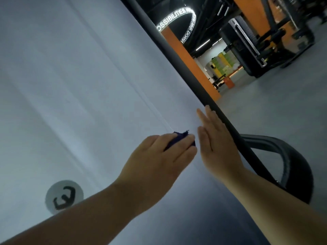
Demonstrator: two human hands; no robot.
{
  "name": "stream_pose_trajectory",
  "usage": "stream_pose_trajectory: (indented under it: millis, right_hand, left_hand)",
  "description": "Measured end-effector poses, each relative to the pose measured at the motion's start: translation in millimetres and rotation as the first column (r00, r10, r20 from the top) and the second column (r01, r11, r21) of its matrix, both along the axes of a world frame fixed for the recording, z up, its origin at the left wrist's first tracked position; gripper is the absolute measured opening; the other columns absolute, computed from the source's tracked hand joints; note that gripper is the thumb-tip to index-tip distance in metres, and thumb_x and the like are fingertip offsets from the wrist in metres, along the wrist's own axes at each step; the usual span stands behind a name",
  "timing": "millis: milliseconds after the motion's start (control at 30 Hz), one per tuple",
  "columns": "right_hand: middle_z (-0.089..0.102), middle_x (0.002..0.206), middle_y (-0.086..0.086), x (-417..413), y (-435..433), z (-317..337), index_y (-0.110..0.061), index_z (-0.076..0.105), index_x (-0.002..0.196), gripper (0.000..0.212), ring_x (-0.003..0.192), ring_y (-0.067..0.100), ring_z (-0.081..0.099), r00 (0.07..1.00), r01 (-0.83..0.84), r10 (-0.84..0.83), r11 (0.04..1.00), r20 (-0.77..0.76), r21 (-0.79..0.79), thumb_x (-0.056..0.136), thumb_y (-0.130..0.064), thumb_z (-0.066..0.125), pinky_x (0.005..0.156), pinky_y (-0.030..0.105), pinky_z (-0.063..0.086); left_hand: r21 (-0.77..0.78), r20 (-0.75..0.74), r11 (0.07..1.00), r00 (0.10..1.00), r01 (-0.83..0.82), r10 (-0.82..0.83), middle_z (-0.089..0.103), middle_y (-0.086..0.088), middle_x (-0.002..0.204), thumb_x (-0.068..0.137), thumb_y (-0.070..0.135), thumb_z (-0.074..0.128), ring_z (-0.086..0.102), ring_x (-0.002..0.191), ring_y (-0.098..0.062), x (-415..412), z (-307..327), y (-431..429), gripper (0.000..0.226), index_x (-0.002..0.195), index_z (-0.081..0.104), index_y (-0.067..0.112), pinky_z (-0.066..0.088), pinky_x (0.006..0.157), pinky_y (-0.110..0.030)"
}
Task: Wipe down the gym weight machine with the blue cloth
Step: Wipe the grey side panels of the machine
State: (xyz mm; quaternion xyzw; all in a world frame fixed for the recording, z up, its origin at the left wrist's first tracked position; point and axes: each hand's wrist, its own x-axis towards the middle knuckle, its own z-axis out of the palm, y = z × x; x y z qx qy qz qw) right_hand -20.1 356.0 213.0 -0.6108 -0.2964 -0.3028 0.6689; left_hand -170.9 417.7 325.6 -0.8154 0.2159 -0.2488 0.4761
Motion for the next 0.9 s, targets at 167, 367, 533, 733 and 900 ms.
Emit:
stream_pose_trajectory:
  millis: [167, 367, 533, 733, 900]
  right_hand:
    - [0.012, 0.164, -0.01, -17, 3, 24, -0.041, 0.019, 0.152, 0.049, 0.15, 0.005, 0.004, 0.994, -0.097, 0.095, 0.995, 0.049, 0.034, 0.103, -0.042, 0.018, 0.123, 0.046, 0.011]
    - [0.009, 0.163, -0.013, -24, 4, 25, -0.048, 0.015, 0.147, 0.047, 0.149, 0.001, -0.003, 0.993, -0.095, 0.095, 0.995, 0.07, -0.015, 0.101, -0.048, 0.007, 0.123, 0.041, 0.0]
    - [0.01, 0.164, -0.011, -39, 1, 40, -0.046, 0.017, 0.147, 0.045, 0.149, 0.002, -0.001, 0.988, -0.129, 0.128, 0.992, 0.082, 0.012, 0.102, -0.042, 0.013, 0.124, 0.039, 0.002]
    - [0.01, 0.164, -0.009, -67, 19, 46, -0.036, 0.021, 0.154, 0.057, 0.15, 0.006, -0.003, 0.986, -0.063, 0.071, 0.996, 0.149, -0.058, 0.1, -0.048, 0.008, 0.123, 0.042, -0.003]
    - [0.013, 0.164, -0.005, -101, 27, 67, -0.033, 0.028, 0.153, 0.052, 0.151, 0.009, 0.0, 0.96, -0.06, 0.063, 0.998, 0.273, -0.019, 0.103, -0.042, 0.018, 0.123, 0.038, -0.002]
  left_hand:
    - [-0.187, 0.35, 0.98, 0.937, 0.073, -0.004, 0.06, -0.003, 0.136, 0.091, 0.001, 0.055, 0.061, 0.108, -0.035, -2, 68, 14, 0.037, 0.124, 0.066, 0.016, 0.05, 0.091, -0.044]
    - [0.056, 0.052, 0.998, 0.998, 0.036, -0.039, 0.054, 0.004, 0.143, 0.095, 0.004, 0.034, 0.054, 0.12, -0.026, -37, -9, 31, 0.047, 0.135, 0.055, 0.019, 0.042, 0.097, -0.04]
    - [-0.087, 0.178, 0.992, 0.981, 0.095, -0.078, 0.053, 0.001, 0.144, 0.104, 0.009, 0.039, 0.059, 0.12, -0.028, -49, 33, 47, 0.037, 0.136, 0.053, 0.02, 0.049, 0.095, -0.046]
    - [-0.03, 0.358, 0.999, 0.933, 0.044, -0.031, 0.043, 0.003, 0.147, 0.091, 0.001, 0.05, 0.05, 0.115, -0.03, -84, 8, 68, 0.05, 0.136, 0.048, 0.022, 0.044, 0.089, -0.045]
    - [0.078, 0.141, 0.997, 0.99, -0.007, -0.004, 0.041, 0.006, 0.151, 0.09, -0.002, 0.044, 0.049, 0.125, -0.026, -128, 15, 91, 0.057, 0.141, 0.044, 0.024, 0.037, 0.099, -0.037]
